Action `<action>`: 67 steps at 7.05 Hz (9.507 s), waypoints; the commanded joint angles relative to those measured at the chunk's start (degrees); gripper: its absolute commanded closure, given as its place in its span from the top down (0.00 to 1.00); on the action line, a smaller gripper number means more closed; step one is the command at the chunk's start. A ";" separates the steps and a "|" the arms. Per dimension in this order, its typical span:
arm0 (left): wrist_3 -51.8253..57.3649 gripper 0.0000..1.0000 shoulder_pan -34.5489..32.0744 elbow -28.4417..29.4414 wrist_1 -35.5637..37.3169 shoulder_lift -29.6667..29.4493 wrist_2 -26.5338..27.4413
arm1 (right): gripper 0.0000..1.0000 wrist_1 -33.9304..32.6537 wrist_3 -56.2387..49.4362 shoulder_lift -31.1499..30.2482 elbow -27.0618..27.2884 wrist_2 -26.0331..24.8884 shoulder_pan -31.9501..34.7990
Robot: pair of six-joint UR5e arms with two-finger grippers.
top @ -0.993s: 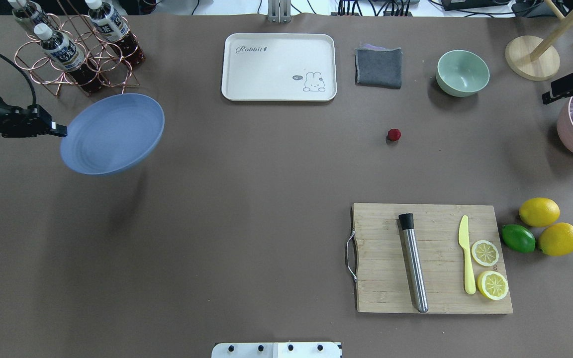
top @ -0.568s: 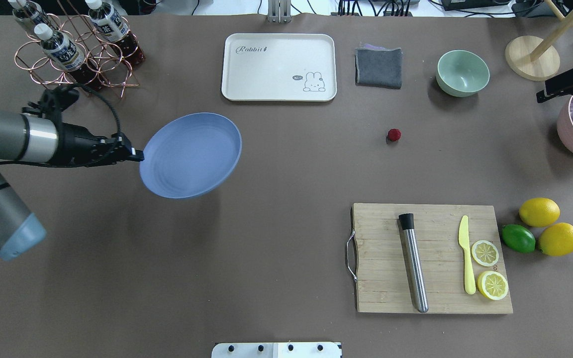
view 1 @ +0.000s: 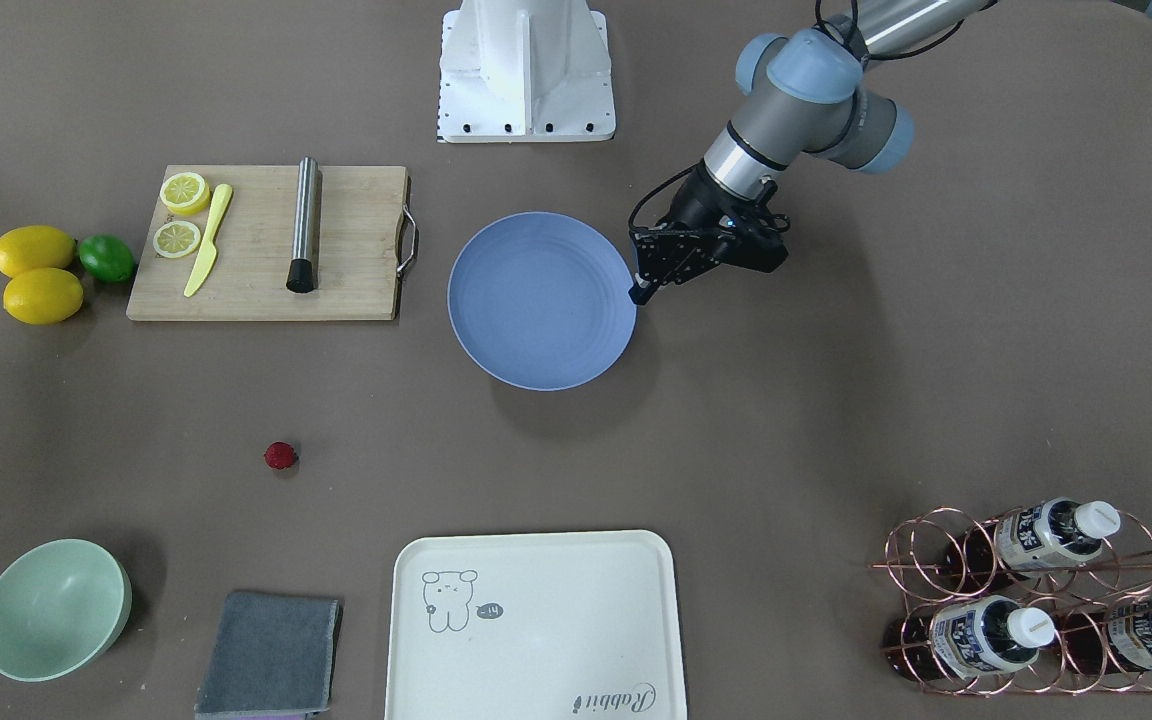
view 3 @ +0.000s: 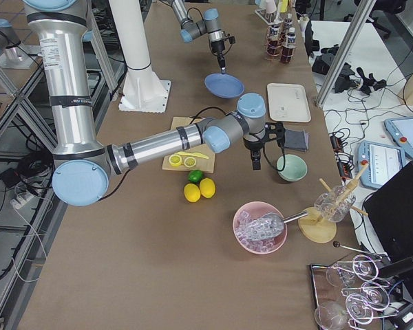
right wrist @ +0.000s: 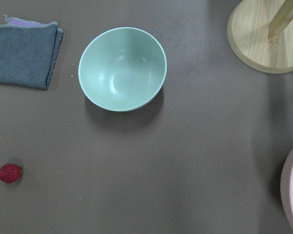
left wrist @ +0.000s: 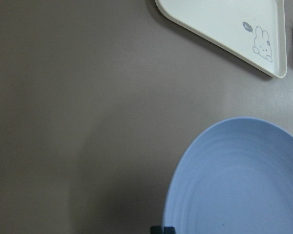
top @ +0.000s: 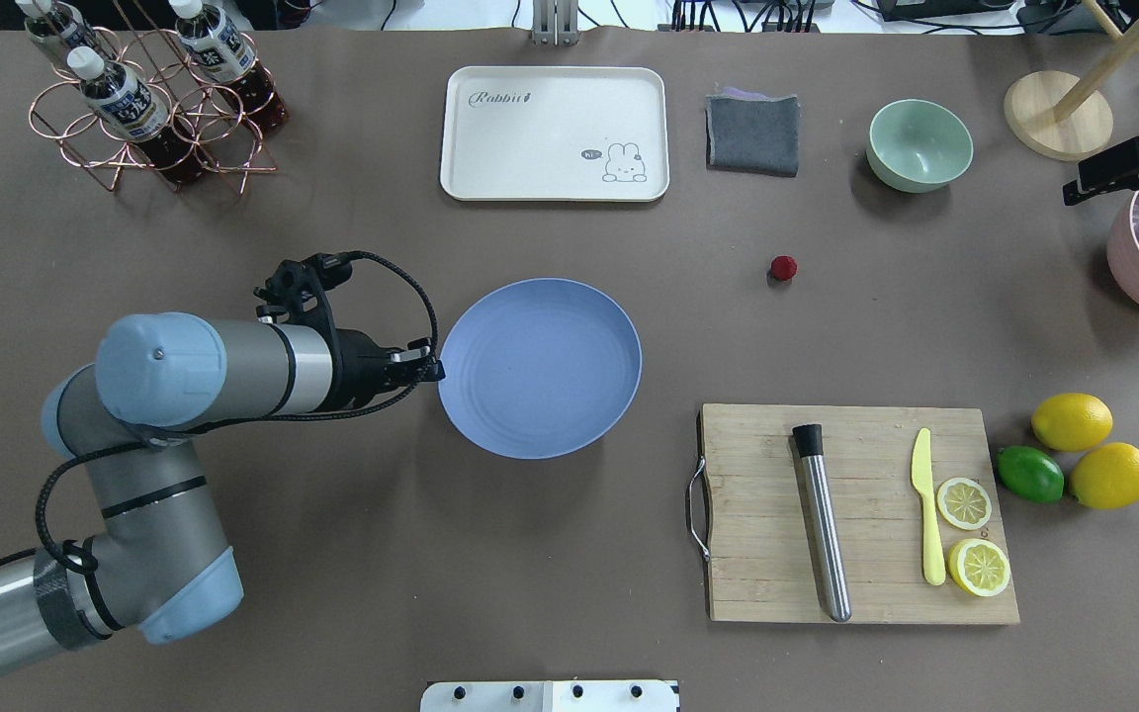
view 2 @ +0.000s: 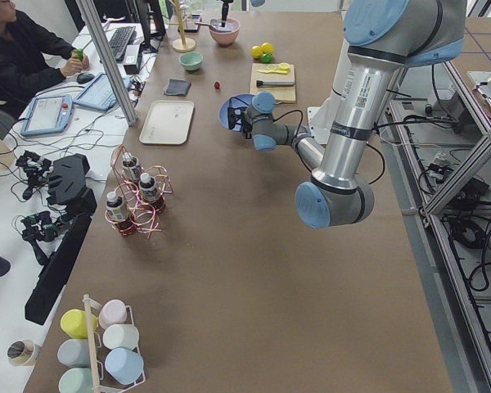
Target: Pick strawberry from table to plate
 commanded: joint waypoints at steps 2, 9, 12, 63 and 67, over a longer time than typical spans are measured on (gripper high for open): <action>-0.34 0.00 3.43 0.32 1.68 -0.33 4.40 | 1.00 3.29 0.08 -0.25 -0.09 -0.28 -1.43; 3.58 0.98 -6.11 -3.18 4.30 1.78 -1.19 | 1.00 3.58 13.41 11.50 -2.89 -11.05 -16.78; 24.75 0.98 -12.64 -8.82 15.56 5.20 -3.95 | 1.00 4.02 16.69 14.52 -7.12 -15.83 -21.90; 84.42 0.98 -56.12 -2.32 27.38 21.21 -23.55 | 1.00 -31.16 -28.26 2.26 1.06 -6.11 3.16; 89.40 0.98 -60.46 2.83 34.56 21.39 -33.50 | 1.00 -25.51 -42.11 -5.79 -6.67 1.30 18.94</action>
